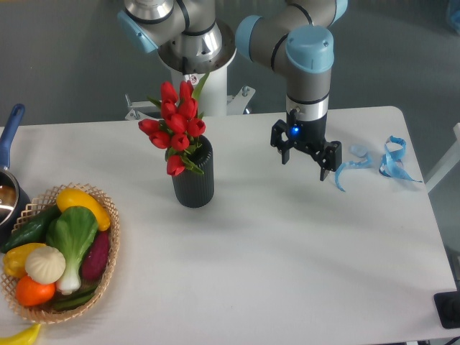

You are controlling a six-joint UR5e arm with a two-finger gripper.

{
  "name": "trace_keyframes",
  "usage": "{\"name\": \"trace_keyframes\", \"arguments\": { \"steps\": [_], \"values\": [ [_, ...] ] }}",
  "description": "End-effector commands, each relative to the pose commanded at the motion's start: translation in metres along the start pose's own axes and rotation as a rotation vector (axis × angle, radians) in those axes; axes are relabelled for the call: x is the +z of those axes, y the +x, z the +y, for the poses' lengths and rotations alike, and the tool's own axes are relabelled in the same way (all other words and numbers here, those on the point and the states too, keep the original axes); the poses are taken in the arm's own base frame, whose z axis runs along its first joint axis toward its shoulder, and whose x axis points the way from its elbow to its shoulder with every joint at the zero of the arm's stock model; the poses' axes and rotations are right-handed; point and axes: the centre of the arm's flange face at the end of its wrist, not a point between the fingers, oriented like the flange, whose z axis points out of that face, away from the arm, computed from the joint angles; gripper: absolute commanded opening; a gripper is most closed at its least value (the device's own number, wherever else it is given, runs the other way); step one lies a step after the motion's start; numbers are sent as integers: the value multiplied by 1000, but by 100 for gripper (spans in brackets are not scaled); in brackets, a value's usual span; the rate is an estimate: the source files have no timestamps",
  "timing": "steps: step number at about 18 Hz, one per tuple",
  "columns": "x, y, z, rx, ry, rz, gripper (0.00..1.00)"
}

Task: Pick up the flowers from the vase
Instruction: 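Move the open gripper toward the red tulips in the black vase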

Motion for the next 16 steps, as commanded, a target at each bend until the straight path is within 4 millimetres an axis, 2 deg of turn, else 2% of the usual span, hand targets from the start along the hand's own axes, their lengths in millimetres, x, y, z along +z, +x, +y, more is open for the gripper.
{"name": "trace_keyframes", "arguments": {
  "steps": [5, 7, 11, 16],
  "values": [
    [4, 7, -1, 4, 10, 9, 100],
    [6, 17, -17, 27, 36, 20, 100],
    [11, 31, -29, 15, 201, 80, 100],
    [-16, 50, -48, 25, 442, 96, 100]
  ]
}}
